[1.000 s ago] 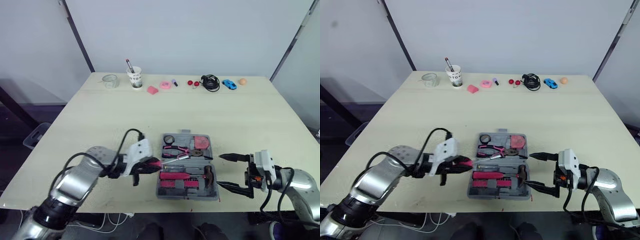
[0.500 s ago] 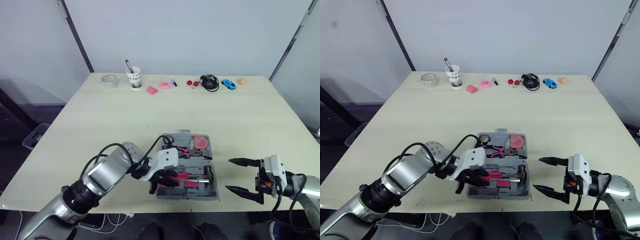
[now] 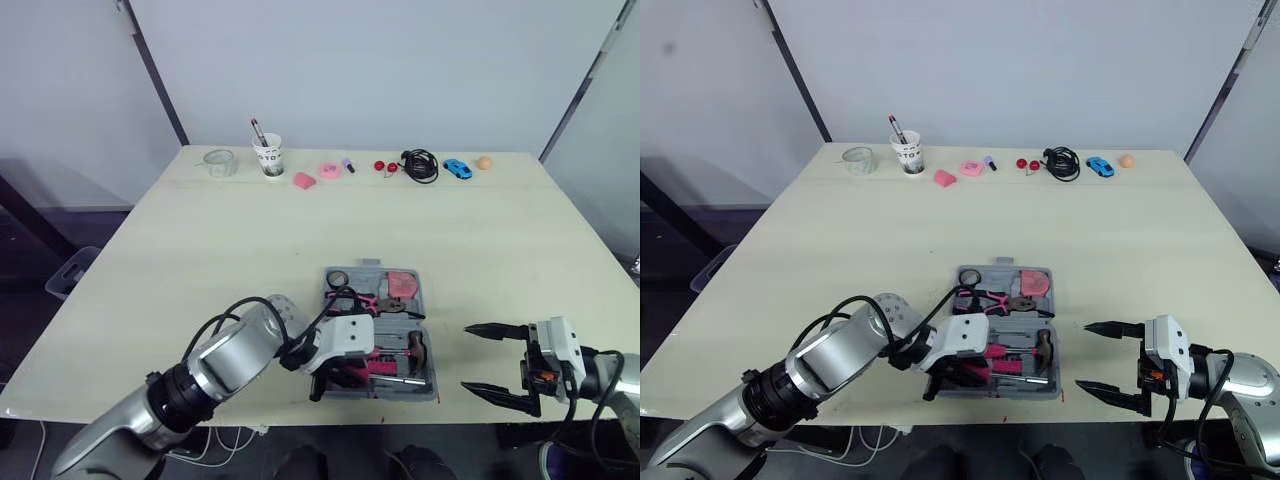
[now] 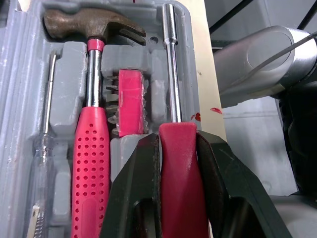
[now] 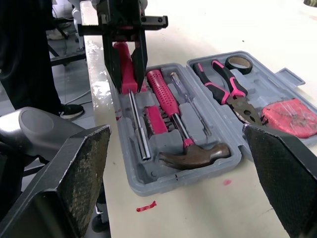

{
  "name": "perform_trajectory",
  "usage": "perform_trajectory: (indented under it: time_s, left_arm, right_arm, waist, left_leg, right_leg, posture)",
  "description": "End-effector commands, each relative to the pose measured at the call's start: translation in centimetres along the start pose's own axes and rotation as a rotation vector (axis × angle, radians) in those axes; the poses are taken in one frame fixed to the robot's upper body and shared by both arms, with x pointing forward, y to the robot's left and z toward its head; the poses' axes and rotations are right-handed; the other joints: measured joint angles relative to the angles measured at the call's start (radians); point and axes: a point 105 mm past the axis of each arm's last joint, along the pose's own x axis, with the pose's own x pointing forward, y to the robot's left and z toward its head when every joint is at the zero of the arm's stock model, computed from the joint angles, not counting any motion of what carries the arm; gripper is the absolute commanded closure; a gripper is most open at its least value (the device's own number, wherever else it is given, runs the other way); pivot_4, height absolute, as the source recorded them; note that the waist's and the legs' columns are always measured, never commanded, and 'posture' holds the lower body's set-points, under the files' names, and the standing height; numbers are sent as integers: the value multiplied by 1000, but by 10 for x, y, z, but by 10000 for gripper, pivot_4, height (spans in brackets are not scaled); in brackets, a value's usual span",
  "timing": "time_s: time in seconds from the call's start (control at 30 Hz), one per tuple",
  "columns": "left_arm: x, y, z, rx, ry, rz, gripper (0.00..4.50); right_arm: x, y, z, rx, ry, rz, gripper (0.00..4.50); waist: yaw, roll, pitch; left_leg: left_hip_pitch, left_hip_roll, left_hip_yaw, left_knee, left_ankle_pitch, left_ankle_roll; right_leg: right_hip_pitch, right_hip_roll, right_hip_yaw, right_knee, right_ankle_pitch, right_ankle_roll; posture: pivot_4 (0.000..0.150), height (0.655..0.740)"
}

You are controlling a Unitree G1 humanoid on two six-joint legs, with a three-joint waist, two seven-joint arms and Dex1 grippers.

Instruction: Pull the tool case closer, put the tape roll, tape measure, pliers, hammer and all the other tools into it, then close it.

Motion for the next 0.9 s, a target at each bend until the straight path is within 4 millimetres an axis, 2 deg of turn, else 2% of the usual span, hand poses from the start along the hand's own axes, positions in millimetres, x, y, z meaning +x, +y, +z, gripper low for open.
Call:
perform_trajectory:
  time_s: [0.03, 0.2, 0.57, 0.9]
  left_arm:
    - [2, 1, 5, 31, 11, 3, 39011]
    - [7, 0, 0, 28, 31, -2, 39011]
    - [18, 5, 5, 18, 13, 1, 39011]
    - [21, -2, 1, 5, 3, -25, 39011]
  right_arm:
    - [-1, -1, 6, -31, -9, 1, 0]
    - [-1, 1, 7, -29, -8, 1, 0]
    - [0, 0, 9, -30, -10, -8, 0]
    - [1, 1, 10, -32, -11, -18, 0]
  waist:
    - [0, 0, 0]
    - [1, 0, 0]
    - [2, 0, 0]
    - [2, 0, 0]
  left_leg:
    - [0, 0, 0, 0, 0, 0]
    - [0, 0, 0, 0, 0, 0]
    - [0, 0, 0, 0, 0, 0]
    - [0, 0, 0, 0, 0, 0]
  right_leg:
    - [0, 0, 0, 0, 0, 0]
    - [0, 0, 0, 0, 0, 0]
    - [0, 0, 0, 0, 0, 0]
    - [0, 0, 0, 0, 0, 0]
  posture:
    - [1500, 7400]
    - [1500, 7400]
    - [1500, 7400]
    - [1500, 7400]
